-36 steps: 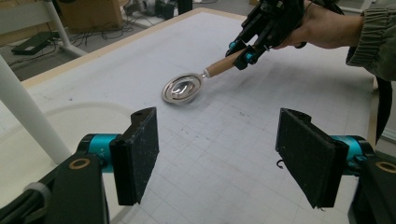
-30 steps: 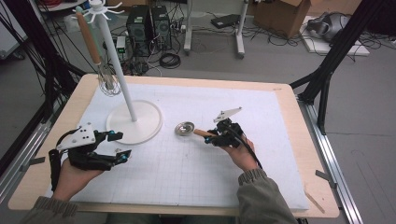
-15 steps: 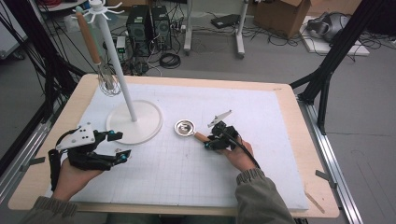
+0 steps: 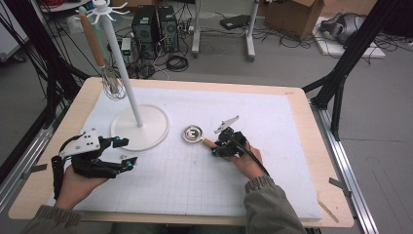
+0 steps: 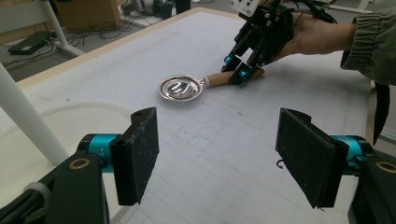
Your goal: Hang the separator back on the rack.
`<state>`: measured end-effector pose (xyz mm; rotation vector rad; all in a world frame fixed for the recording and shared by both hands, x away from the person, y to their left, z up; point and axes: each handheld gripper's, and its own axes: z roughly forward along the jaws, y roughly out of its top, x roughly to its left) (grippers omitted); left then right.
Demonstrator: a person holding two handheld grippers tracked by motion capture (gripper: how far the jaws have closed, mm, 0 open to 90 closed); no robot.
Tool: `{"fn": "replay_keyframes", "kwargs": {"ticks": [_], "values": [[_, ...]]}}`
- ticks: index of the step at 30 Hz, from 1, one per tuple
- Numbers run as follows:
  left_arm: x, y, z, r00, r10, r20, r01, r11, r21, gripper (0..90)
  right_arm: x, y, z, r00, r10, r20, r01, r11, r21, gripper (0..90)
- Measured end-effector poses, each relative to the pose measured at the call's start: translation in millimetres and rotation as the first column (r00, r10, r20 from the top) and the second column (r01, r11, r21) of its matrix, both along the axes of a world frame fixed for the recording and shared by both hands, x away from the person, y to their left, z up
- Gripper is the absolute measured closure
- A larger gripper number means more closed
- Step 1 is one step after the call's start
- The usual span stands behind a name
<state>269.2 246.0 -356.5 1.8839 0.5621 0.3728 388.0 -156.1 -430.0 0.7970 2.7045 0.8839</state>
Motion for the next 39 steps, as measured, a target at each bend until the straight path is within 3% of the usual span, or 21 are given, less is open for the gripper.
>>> {"fn": "replay_keyframes", "kwargs": {"ticks": [20,23,26,28,31,39], "values": [[-0.4,-2.0,0.5,1.0,-0.003,0.0,0.003,1.0,-0.003,30.5,-4.1,-5.9,9.9,1.0,0.008,0.002,-0.008,0.997,0.079,67.3],[-0.6,-1.6,1.0,1.0,-0.005,0.004,0.005,1.0,-0.003,30.5,-3.7,-3.2,6.4,0.9999,0.017,0.0,-0.017,0.999,0.036,70.1],[-0.8,-0.5,1.4,1.0,-0.003,0.002,0.003,1.0,-0.005,30.5,-1.1,-2.1,3.8,1.0,0.001,0.005,-0.001,0.999,0.033,69.9],[-0.6,0.0,1.4,1.0,-0.004,0.003,0.004,1.0,-0.007,30.5,0.5,-3.2,2.3,0.9997,-0.009,-0.023,0.01,0.999,0.05,69.7],[-0.5,0.7,1.4,1.0,-0.002,0.002,0.002,1.0,-0.003,30.5,2.1,-2.2,-0.1,0.9999,0.0,-0.016,0.001,1.0,0.026,67.1],[0.2,-1.7,1.0,0.9999,-0.01,-0.001,0.01,0.9999,-0.005,30.4,3.9,-0.3,-2.0,0.9998,-0.007,-0.017,0.008,0.999,0.033,66.5]]}}
